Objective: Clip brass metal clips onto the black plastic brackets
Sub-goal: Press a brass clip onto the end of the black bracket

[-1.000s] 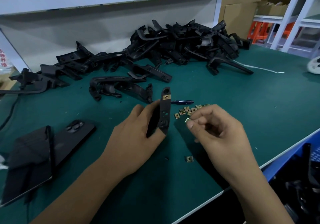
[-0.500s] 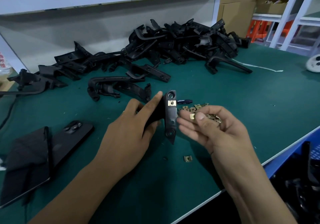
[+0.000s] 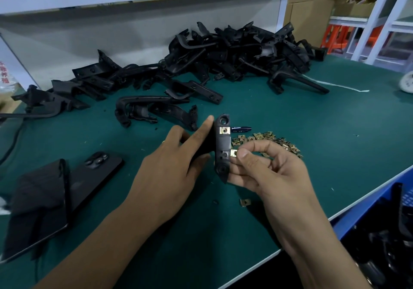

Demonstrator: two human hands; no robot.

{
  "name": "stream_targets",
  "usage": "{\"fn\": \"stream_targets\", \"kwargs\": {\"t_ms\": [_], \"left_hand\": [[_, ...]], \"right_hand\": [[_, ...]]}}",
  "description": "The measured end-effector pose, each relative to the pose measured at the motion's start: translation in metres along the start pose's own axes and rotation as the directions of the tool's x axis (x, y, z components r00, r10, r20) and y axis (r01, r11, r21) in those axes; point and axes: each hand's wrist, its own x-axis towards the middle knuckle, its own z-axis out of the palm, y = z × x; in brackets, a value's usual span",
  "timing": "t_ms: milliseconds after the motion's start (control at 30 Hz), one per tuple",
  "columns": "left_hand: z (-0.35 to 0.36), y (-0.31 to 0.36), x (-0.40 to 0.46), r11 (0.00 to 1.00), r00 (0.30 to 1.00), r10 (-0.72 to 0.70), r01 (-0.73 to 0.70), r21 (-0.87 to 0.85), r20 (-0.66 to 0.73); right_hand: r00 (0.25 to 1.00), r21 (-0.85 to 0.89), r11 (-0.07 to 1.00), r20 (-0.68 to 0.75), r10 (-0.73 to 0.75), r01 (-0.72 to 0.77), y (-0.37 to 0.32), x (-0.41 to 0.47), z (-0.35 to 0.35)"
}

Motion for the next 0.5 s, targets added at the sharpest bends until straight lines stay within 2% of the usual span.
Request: {"fn": "stream_targets", "kwargs": {"t_ms": [200, 500], "left_hand": [[0.0002, -0.0002, -0.0007, 0.999, 1.0, 0.012, -0.011, -0.034, 0.004], [0.0024, 0.002, 0.0, 1.0, 0.999, 0.016, -0.015, 0.023, -0.029]], "right_hand": [[0.999, -0.033, 0.999, 0.037, -0.002, 0.004, 0.0001, -0.0023, 0.0021], [0.998, -0.09, 0.995, -0.028, -0.053, 0.05, 0.0076, -0.0014, 0.004]]}}
